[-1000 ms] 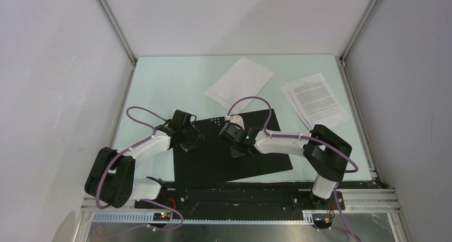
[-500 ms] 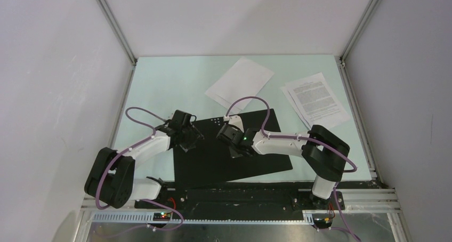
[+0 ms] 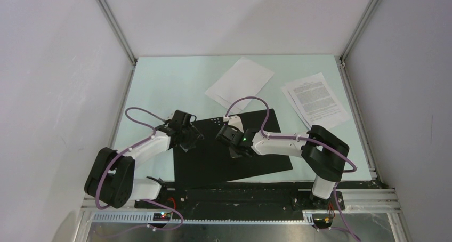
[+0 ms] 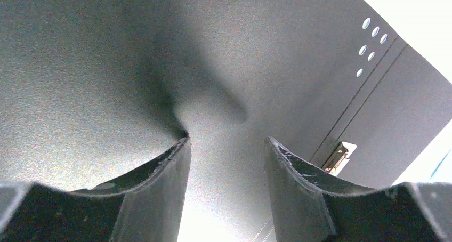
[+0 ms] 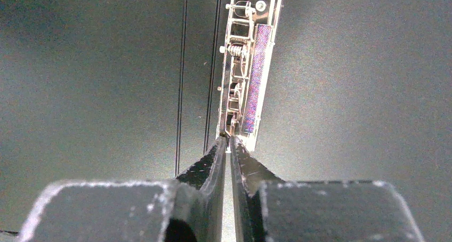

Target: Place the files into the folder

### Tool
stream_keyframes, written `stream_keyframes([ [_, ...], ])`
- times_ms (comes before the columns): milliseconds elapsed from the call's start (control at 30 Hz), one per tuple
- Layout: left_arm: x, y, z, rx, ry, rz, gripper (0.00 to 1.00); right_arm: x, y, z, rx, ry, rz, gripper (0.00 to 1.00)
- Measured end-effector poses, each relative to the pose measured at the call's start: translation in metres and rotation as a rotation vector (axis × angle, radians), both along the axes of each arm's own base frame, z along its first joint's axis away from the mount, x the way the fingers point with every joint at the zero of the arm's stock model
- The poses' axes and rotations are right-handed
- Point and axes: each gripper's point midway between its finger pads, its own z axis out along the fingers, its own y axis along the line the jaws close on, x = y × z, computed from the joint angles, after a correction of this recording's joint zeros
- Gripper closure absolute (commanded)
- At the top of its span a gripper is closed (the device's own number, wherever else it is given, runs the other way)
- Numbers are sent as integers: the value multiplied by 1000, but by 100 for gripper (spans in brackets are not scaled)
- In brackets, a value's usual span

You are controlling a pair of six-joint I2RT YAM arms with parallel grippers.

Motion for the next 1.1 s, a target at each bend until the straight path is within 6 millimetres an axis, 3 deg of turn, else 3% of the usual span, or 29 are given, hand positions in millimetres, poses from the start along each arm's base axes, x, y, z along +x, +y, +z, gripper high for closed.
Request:
stream_keyframes([
  [400, 0, 1, 0, 5, 0, 2, 41, -3, 3, 1, 8, 3, 12, 80],
  [667, 0, 2, 0, 8, 0, 4, 41, -3, 2, 0, 4, 4, 9, 90],
  [1100, 1, 3, -1, 3, 4, 20, 41, -6, 2, -4, -76, -34, 14, 91],
])
